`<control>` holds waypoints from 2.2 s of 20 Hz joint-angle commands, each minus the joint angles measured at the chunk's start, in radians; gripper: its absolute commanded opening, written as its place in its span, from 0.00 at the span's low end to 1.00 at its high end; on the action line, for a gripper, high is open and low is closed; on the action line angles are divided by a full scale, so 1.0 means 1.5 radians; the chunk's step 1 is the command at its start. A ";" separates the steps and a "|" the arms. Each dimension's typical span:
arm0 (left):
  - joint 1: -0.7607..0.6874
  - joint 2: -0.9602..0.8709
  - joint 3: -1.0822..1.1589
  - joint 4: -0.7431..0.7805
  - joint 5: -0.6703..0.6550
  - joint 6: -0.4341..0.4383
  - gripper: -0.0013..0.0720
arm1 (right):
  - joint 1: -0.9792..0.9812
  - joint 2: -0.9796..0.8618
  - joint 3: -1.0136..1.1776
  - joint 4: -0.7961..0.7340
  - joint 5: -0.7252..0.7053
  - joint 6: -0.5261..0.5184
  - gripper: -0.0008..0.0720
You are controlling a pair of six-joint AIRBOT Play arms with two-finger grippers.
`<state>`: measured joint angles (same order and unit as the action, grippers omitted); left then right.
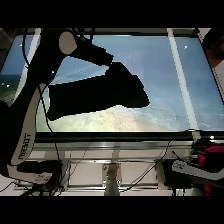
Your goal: Fold the clothes and pants, and hang the long-sleeved shirts on hangers.
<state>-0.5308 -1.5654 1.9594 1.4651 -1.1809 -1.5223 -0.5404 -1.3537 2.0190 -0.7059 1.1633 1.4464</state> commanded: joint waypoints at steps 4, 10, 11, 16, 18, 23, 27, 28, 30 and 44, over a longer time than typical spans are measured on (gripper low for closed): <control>0.067 -0.003 -0.113 -0.100 -0.002 0.079 0.04 | 0.002 -0.127 -0.146 0.184 0.230 -0.095 0.03; 0.125 -0.089 -0.175 -0.435 0.140 0.078 0.70 | 0.077 -0.213 -0.301 0.186 0.241 -0.123 0.11; 0.121 -0.107 -0.175 -0.463 0.177 0.078 0.80 | 0.095 -0.221 -0.301 0.154 0.223 -0.122 0.35; 0.096 -0.178 -0.175 -0.520 0.337 0.078 0.80 | 0.141 -0.226 -0.300 0.118 0.182 -0.123 0.71; 0.086 -0.204 -0.175 -0.540 0.374 0.078 0.79 | 0.141 -0.226 -0.300 0.117 0.172 -0.123 0.71; 0.083 -0.227 -0.175 -0.568 0.374 0.078 0.04 | 0.140 -0.226 -0.300 0.115 0.166 -0.123 0.71; 0.107 -0.139 -0.175 -0.443 0.234 0.158 0.03 | 0.141 -0.230 -0.301 0.052 0.172 -0.122 0.71; 0.107 -0.107 -0.175 -0.361 0.167 0.157 0.03 | 0.142 -0.234 -0.301 0.040 0.177 -0.114 0.71; 0.100 -0.042 -0.175 -0.173 -0.001 0.120 0.03 | 0.149 -0.246 -0.301 0.033 0.185 -0.092 0.71; 0.092 0.018 -0.176 0.113 -0.378 0.078 0.04 | 0.280 -0.376 -0.300 -0.103 0.066 -0.067 0.71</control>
<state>-0.3931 -1.5379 1.6962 1.5707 -1.6974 -1.4059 -0.1528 -1.8858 1.5673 -0.8364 1.3220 1.3285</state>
